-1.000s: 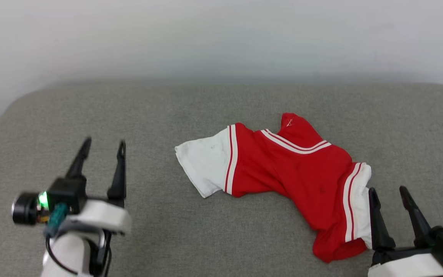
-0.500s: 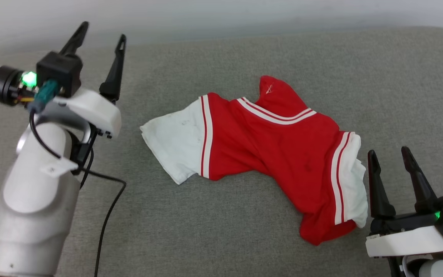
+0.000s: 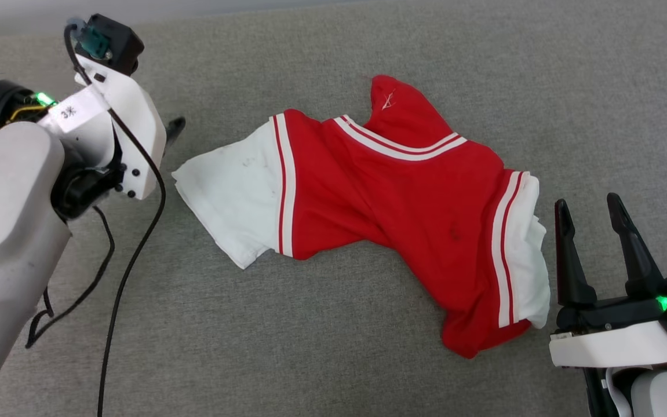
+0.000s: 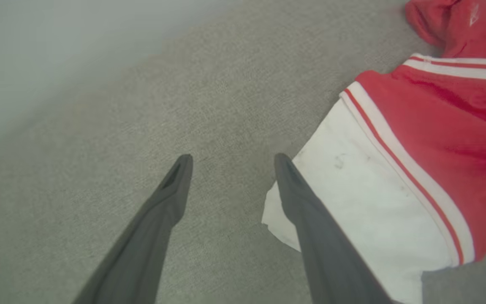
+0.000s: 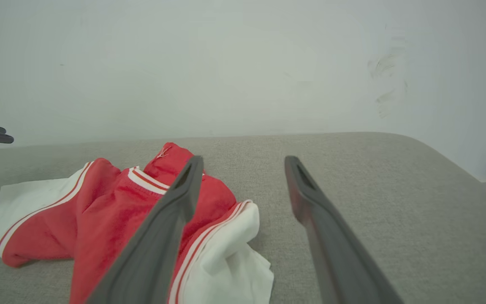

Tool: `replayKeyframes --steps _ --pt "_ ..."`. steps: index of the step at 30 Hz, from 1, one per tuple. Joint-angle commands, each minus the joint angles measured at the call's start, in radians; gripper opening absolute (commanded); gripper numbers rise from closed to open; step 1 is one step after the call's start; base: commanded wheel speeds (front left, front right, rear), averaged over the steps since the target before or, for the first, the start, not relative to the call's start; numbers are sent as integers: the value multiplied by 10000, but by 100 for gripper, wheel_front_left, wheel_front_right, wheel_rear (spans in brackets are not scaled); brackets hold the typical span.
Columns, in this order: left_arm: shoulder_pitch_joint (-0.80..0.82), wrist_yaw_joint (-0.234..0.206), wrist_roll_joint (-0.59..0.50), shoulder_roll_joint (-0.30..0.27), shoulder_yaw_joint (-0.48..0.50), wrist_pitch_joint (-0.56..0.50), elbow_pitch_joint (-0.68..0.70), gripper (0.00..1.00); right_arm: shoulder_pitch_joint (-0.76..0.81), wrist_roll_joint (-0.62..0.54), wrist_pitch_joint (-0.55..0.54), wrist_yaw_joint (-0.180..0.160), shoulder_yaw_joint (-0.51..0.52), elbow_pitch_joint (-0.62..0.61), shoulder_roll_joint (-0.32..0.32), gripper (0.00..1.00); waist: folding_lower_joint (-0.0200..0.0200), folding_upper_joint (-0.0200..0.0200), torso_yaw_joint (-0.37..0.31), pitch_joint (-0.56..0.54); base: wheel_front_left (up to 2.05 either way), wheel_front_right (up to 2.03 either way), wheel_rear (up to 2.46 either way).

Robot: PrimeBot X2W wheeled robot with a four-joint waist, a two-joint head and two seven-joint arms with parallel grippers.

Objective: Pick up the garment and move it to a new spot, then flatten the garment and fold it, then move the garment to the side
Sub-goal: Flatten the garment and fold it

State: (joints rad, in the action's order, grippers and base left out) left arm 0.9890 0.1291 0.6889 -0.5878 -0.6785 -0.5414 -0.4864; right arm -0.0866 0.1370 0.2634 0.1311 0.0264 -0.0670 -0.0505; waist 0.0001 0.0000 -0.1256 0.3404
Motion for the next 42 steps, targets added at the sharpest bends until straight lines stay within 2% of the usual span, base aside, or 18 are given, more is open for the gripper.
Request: replayKeyframes --steps 1,7,14,15,16,17,22,29,34,38,42 --pt "131 -5 379 -107 -248 -495 15 100 -187 34 20 -7 -5 -51 4 100 -1 0 -100 190 0 0 0" --pt "283 -5 1626 -479 -1074 -2014 88 100 -405 130 20 -7 -26 -62 4 100 -1 0 -306 586 0 0 0" --pt "-119 2 2249 -726 -2324 -2584 301 100 -505 228 20 -7 -19 -19 5 100 -1 0 -452 782 0 0 0" --pt "-182 7 2262 -763 -2526 -2593 319 97 -518 228 20 -7 -17 -9 5 100 -1 0 -458 785 0 0 0" --pt "-219 8 2316 -800 -2680 -2520 320 37 -526 231 20 -7 -7 1 5 100 -1 0 -461 783 0 0 0" --pt "-243 8 2350 -825 -2811 -2448 320 0 -528 232 20 -7 9 15 5 100 -1 0 -458 771 0 0 0" --pt "-23 -2 2426 -1010 -3055 -1462 460 0 -440 174 20 -7 98 88 4 100 -1 0 -332 537 0 0 0" --pt "-147 -5 2840 -1665 -2591 -120 691 0 -130 119 20 -7 237 228 4 100 -1 0 -28 16 0 0 0" --pt "-715 -204 3169 -2361 -2340 127 515 0 -45 74 20 -7 311 322 4 100 -1 0 118 -187 0 0 0" --pt "-1247 -462 3487 -2669 -2237 182 131 0 -36 28 20 -7 348 382 5 100 -1 0 147 -225 0 0 0" --pt "-1757 -620 3708 -2567 -2289 310 -389 0 -22 -38 20 -7 347 444 4 100 -1 0 83 -237 0 0 0"
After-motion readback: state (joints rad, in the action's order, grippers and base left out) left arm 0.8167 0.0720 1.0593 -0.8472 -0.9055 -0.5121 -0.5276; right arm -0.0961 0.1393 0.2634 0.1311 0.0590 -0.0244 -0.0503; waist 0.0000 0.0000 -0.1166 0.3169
